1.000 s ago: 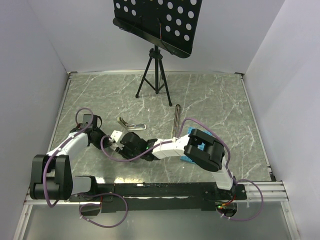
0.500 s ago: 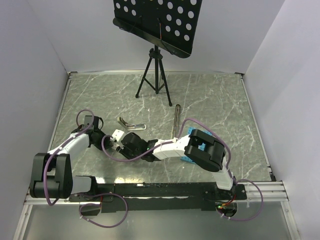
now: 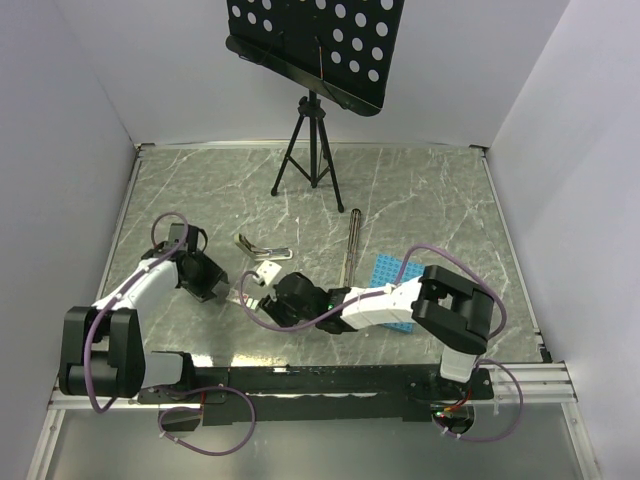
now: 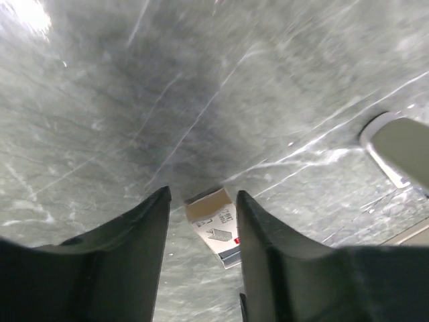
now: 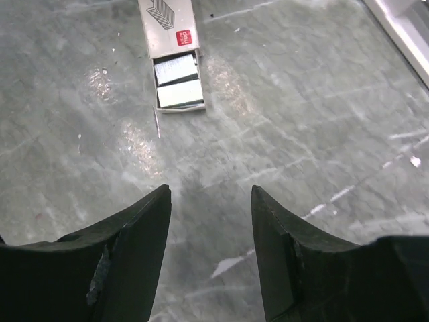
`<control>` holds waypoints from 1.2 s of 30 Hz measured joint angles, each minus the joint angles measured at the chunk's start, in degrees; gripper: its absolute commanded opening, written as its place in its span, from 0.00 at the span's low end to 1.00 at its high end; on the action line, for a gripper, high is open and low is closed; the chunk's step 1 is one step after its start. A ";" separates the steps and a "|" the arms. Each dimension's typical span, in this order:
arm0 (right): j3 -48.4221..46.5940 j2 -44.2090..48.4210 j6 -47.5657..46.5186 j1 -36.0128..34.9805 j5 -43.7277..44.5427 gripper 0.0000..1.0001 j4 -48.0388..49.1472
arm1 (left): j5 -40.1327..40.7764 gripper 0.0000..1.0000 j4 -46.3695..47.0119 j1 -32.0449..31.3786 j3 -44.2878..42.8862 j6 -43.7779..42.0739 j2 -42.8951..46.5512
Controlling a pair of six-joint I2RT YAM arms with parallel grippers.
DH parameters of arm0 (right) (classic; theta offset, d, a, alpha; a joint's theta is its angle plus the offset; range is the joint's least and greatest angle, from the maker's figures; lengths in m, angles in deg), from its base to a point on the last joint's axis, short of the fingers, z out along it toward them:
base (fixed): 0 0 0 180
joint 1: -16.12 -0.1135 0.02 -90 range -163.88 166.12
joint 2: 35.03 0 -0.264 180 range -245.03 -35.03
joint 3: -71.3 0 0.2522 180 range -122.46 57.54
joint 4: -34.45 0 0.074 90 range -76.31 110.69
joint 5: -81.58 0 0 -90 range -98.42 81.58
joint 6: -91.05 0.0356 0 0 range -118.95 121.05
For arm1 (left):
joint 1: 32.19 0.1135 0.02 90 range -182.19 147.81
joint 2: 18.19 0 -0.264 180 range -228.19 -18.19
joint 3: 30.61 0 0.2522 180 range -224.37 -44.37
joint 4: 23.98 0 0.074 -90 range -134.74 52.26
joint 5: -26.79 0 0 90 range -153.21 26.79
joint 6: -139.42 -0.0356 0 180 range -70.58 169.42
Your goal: Unload the staples from the stapler
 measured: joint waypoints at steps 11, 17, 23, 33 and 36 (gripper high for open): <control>-0.02 -3.28 -0.02 0.50 0.46 0.59 4.61 | 0.68 0.25 -0.55 0.00 -0.81 -3.13 2.51; -2.10 -6.23 -0.42 0.57 0.48 0.58 5.81 | -0.50 0.24 -0.31 -0.02 0.55 -3.26 3.37; -5.27 -9.07 -0.87 0.59 0.79 0.57 6.75 | -1.36 0.25 0.81 -0.04 0.76 -2.93 1.73; -6.75 -10.95 -1.33 0.59 0.98 0.57 8.83 | -3.43 0.21 4.44 -0.63 1.68 -2.78 -2.97; -6.75 -11.17 -1.55 0.59 1.01 0.57 9.35 | -4.09 0.19 4.90 -0.83 1.68 -2.38 -3.30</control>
